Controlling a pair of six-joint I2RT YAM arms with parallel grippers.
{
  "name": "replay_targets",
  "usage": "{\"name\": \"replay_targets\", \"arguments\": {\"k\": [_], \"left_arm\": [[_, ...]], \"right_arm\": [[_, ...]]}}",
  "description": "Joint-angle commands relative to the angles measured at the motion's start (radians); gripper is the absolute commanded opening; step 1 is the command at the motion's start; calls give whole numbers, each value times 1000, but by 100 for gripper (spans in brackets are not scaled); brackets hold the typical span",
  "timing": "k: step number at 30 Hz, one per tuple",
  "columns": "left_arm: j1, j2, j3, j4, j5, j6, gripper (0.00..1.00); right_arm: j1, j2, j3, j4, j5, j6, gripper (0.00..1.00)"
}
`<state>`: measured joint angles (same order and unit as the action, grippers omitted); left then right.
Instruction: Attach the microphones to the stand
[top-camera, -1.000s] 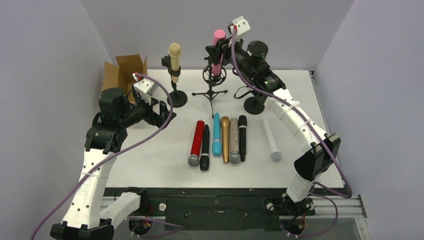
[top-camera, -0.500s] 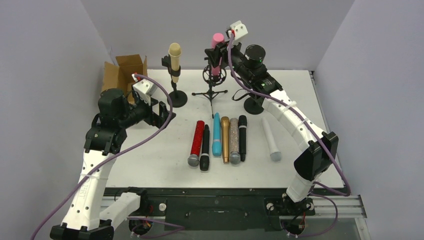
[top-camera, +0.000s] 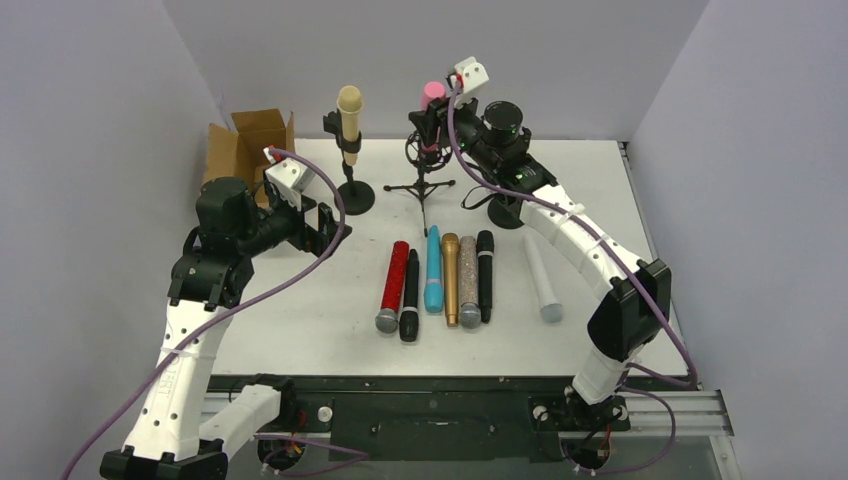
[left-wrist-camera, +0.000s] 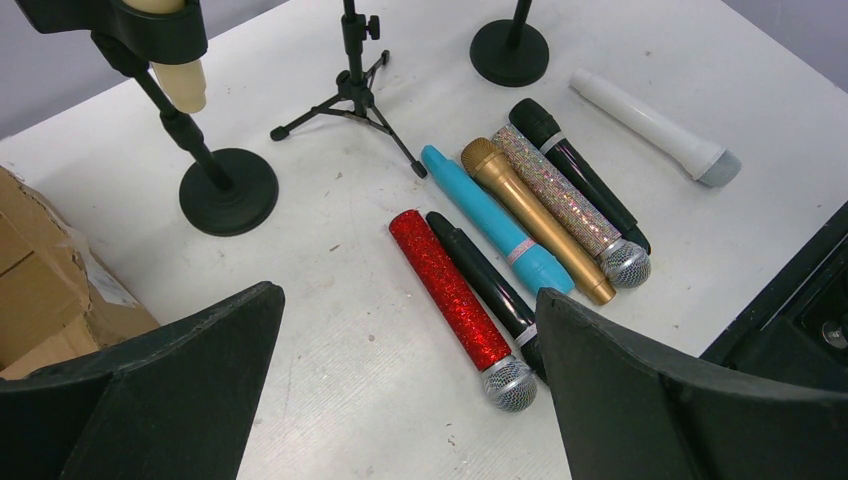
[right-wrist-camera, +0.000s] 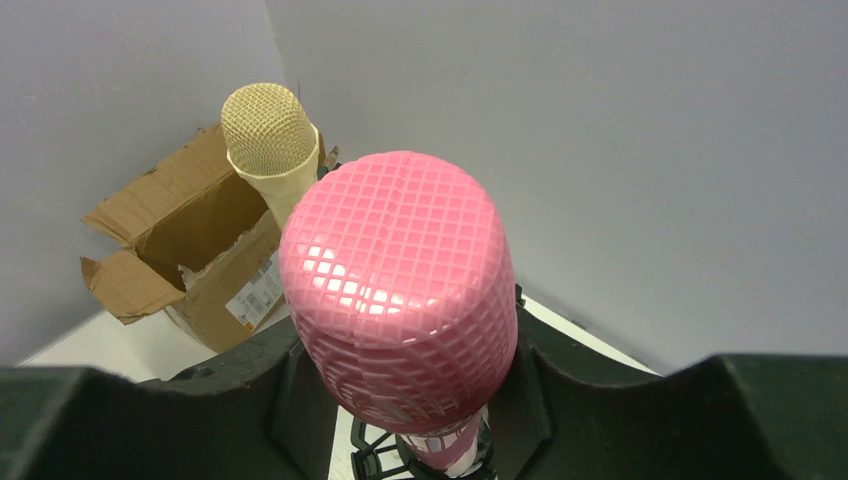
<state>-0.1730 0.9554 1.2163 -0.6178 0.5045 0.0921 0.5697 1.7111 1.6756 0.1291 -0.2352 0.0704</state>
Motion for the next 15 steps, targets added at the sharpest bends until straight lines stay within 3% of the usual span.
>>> {"name": "replay_targets", "arguments": {"k": [1, 5, 7, 10, 12, 15], "left_arm": [[6, -17, 17, 19, -7, 9, 96], [6, -17, 23, 18, -10, 8, 96], [6, -15, 27, 15, -11, 4, 96], [7, -8, 37, 7, -12, 3, 96], [6, -6, 42, 6, -18, 6, 96], [6, 1, 52, 2, -24, 9, 96]], "right_arm": [[1, -4, -28, 98, 0, 0, 0], [5, -5, -48, 99, 3, -3, 1], [5, -7, -51, 87, 5, 0, 13], [6, -8, -48, 53, 13, 12, 46], [6, -14, -44, 29, 24, 26, 60], [6, -37, -47, -11, 35, 36, 70]]}}
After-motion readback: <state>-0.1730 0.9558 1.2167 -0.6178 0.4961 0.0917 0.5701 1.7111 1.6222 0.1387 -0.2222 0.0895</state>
